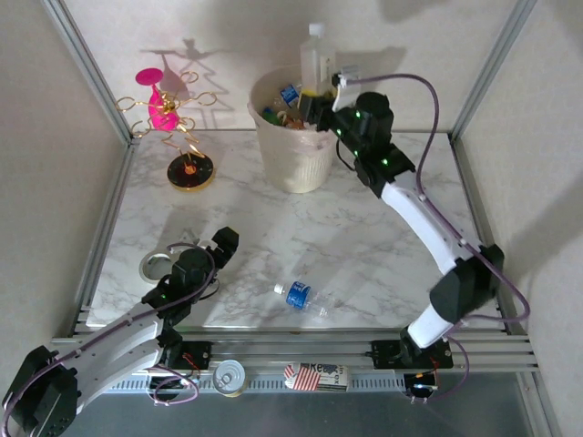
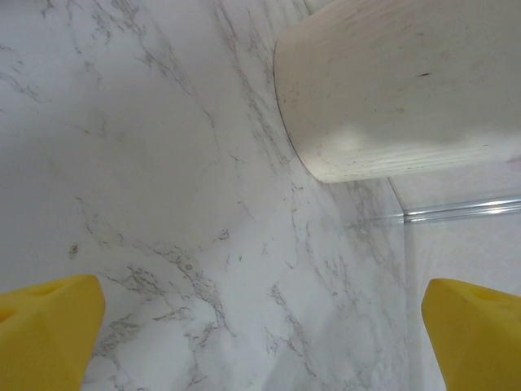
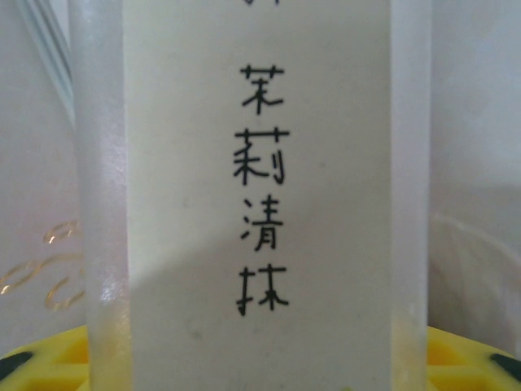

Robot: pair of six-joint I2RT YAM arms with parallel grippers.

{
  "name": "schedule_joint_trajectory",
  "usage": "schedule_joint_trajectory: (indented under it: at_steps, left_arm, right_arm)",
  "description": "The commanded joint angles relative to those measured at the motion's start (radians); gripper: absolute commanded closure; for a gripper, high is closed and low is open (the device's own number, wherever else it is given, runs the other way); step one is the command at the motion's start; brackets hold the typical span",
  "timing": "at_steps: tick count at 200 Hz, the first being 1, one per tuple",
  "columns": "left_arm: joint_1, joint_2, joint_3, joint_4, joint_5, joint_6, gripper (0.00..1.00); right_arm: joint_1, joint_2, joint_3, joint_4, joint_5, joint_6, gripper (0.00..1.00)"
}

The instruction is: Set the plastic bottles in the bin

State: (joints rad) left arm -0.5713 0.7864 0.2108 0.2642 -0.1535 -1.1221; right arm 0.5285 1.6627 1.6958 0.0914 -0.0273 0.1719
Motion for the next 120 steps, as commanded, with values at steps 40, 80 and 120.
schedule_joint_trajectory:
  at_steps: [40, 80, 120]
  left_arm:
    - [0.013, 0.014, 0.017, -0.017, 0.032, 0.031, 0.00]
    - [0.013, 0.011, 0.022, -0.020, 0.023, 0.042, 0.00]
    - [0.013, 0.019, 0.047, -0.040, 0.019, 0.075, 0.00]
  right_arm:
    - [-0.009, 0.318, 0.357, -0.164, 0.028, -0.005, 0.58]
    - [-0.012, 0.455, 0.502, -0.280, 0.021, -0.002, 0.56]
    - [-0.012, 0.477, 0.508, -0.296, 0.023, 0.021, 0.39]
